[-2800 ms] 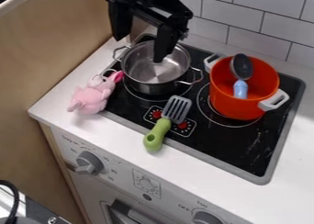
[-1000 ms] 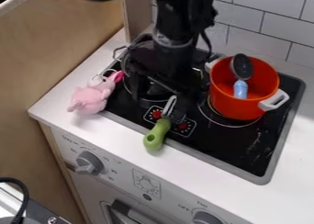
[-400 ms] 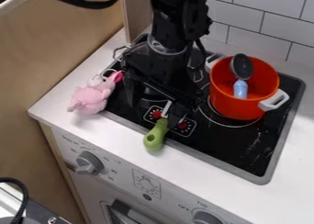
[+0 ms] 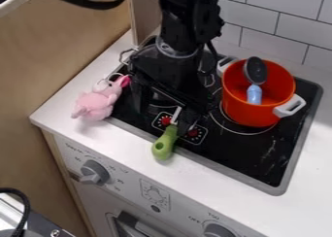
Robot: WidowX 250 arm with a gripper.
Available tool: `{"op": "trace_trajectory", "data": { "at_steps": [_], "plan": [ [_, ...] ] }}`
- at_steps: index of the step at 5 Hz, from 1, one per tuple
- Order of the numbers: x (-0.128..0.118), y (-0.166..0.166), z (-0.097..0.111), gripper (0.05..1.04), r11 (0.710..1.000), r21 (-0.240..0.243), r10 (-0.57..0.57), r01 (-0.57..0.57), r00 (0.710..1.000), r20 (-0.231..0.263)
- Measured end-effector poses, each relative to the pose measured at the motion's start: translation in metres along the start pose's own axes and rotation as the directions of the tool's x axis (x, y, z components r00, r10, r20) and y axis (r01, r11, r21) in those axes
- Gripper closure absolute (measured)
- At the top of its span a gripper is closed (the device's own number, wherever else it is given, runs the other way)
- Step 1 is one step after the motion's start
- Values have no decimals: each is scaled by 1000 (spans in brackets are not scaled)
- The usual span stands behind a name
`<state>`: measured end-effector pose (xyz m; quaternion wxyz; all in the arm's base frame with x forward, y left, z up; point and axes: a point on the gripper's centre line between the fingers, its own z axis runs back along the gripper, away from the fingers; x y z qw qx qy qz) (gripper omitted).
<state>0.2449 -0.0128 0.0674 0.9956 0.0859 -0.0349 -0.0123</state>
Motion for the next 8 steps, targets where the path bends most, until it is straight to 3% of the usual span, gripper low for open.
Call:
{"op": "trace_trajectory", "data": {
  "at_steps": [3, 4, 5, 7, 8],
  "plan": [
    [-17, -35, 1, 83, 992, 41, 117, -117, 993, -8],
    [-17, -36, -4, 83, 996, 28, 88, -88, 996, 14],
    [-13, -24, -5, 83, 997, 26, 68, -70, 995, 67],
    [-16, -7, -12, 83, 997, 79, 12, -21, 994, 109],
    [-16, -10, -17, 83, 998, 54, 36, -44, 991, 132]
  ]
}}
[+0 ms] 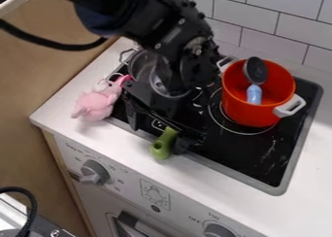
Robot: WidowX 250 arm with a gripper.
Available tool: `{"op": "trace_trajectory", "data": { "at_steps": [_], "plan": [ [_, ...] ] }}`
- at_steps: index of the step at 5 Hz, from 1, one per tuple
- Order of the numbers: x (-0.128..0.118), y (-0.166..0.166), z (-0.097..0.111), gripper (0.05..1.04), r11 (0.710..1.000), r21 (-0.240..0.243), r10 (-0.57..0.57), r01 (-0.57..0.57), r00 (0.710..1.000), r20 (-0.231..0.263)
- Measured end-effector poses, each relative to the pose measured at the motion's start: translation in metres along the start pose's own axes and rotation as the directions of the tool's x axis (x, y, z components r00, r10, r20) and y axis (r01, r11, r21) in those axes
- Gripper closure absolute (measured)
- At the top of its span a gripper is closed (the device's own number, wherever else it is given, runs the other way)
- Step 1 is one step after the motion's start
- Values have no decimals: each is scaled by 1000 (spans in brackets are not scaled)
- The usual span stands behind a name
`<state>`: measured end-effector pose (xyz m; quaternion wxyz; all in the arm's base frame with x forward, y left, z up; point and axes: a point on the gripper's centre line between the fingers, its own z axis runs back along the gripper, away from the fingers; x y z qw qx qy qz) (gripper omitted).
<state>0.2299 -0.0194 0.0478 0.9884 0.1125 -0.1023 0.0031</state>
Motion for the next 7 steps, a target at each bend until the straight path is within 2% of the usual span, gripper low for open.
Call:
{"op": "trace_trajectory", "data": {
  "at_steps": [3, 4, 7],
  "plan": [
    [3, -13, -3, 83, 998, -46, 52, -52, 999, 6],
    [2, -16, -5, 83, 992, -93, 83, -84, 996, -10],
    [1, -20, -8, 83, 985, -120, 125, -125, 992, -5]
  ]
}}
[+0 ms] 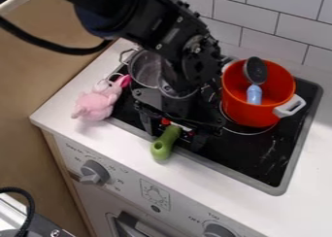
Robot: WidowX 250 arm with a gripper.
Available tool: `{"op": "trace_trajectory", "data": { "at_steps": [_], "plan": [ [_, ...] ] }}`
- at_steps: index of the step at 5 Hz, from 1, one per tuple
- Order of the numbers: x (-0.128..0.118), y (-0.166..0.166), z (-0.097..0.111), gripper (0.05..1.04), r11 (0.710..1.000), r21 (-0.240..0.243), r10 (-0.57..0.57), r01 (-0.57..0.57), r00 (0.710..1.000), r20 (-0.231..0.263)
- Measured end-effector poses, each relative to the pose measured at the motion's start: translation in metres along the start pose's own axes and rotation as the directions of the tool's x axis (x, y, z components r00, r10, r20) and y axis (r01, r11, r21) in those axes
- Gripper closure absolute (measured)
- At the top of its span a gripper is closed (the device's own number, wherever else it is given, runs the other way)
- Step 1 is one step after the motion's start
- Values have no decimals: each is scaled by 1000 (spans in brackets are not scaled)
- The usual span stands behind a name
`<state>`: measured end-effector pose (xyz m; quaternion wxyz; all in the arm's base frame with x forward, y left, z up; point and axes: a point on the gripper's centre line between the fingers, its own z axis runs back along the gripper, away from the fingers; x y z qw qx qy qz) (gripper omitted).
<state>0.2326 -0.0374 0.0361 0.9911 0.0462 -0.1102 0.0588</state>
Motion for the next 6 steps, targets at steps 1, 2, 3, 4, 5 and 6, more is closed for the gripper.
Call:
{"op": "trace_trajectory", "data": {
  "at_steps": [1, 2, 3, 4, 5, 6],
  "plan": [
    [0, -1, 0, 83, 1000, -8, 16, -16, 1000, 6],
    [-3, -3, -1, 83, 999, -17, 33, -33, 999, 13],
    [-6, -4, 1, 124, 999, -23, 38, -37, 999, 10],
    [-8, -5, 0, 367, 999, -33, 42, -42, 999, 1],
    [-20, -3, 1, 637, 1000, -29, 9, -11, 999, -35],
    [-24, 0, 3, 741, 999, -34, -1, -1, 999, -54]
  ]
}}
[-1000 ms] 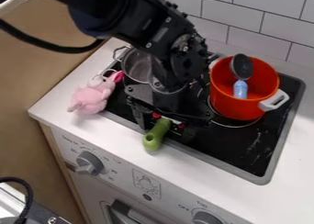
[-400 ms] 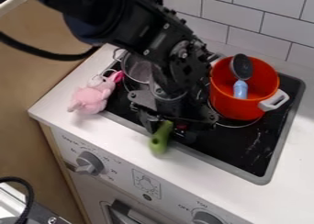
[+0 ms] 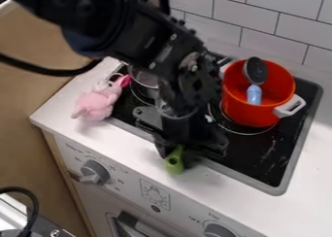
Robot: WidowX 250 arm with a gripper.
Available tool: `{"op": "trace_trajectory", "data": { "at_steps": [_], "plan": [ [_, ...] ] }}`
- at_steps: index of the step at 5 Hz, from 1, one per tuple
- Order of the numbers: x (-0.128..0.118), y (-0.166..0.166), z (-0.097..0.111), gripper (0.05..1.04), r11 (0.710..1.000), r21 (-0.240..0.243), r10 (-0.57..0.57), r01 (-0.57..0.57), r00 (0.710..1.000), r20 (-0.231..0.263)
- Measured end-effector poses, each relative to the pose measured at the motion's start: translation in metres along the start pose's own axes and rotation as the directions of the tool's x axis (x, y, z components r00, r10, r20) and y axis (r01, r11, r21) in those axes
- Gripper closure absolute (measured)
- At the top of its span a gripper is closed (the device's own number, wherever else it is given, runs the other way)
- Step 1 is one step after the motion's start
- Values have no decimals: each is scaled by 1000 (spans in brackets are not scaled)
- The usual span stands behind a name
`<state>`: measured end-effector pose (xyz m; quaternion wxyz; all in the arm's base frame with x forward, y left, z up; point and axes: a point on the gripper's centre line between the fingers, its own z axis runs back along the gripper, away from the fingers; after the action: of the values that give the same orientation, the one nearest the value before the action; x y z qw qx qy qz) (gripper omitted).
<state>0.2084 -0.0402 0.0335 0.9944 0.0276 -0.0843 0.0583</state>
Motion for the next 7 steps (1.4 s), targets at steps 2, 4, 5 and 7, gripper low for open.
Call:
{"op": "trace_trajectory", "data": {
  "at_steps": [2, 4, 5, 7],
  "plan": [
    [-18, 9, 5, 741, 1000, 11, -23, 24, 997, -80],
    [-25, 14, 39, 741, 997, 73, -7, 17, 990, -143],
    [-19, 15, 54, 741, 993, 116, -10, 29, 987, -161],
    [5, 24, 78, 741, 989, 122, -63, 85, 983, -175]
  ]
}}
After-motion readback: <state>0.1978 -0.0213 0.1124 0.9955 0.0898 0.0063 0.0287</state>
